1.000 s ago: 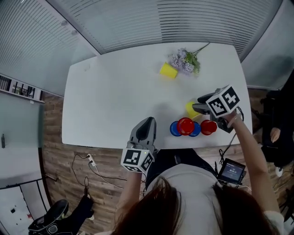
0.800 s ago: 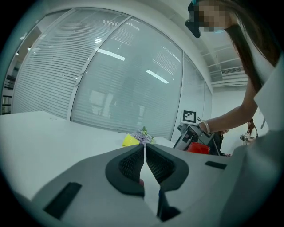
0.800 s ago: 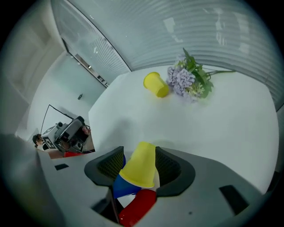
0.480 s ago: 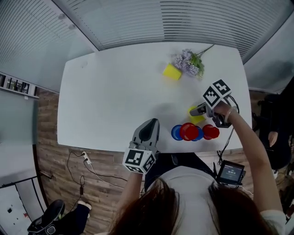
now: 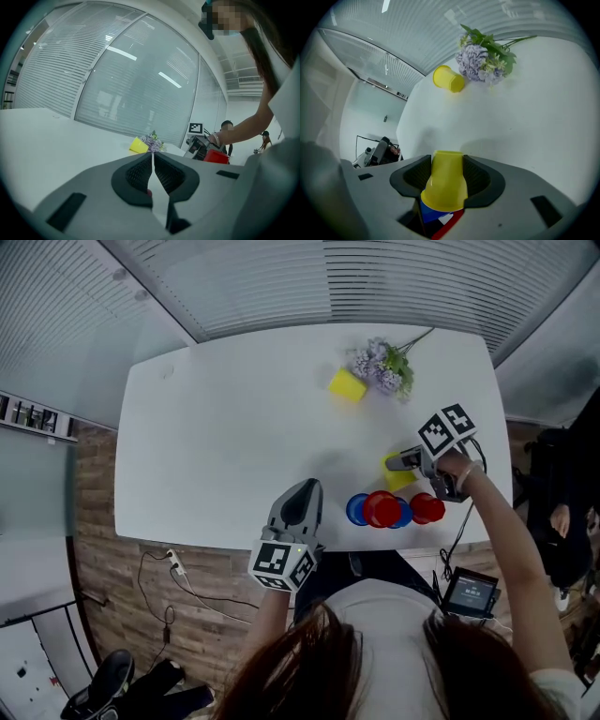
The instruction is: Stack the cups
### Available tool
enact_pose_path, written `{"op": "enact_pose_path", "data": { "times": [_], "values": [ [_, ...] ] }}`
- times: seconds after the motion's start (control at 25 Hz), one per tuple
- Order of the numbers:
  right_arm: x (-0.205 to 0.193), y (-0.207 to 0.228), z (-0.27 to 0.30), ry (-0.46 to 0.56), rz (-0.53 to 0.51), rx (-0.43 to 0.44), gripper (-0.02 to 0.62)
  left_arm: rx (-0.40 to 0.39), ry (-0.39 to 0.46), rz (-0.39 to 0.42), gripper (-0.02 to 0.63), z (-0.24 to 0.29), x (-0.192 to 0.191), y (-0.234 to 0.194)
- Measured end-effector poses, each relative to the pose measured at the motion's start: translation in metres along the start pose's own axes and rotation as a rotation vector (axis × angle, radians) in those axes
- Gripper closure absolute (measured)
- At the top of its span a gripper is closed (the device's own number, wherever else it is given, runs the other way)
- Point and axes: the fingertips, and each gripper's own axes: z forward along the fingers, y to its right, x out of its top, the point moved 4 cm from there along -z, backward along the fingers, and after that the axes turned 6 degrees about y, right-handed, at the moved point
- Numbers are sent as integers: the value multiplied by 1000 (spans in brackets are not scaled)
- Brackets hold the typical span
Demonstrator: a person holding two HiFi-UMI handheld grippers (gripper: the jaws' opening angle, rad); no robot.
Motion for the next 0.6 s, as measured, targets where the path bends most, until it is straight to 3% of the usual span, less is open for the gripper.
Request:
{"op": "enact_pose_path", "data": {
  "times": [0.6],
  "values": [
    [-2, -25, -68, 346, -145, 25, 359, 2, 14, 40, 574, -4, 1, 35]
  ]
}}
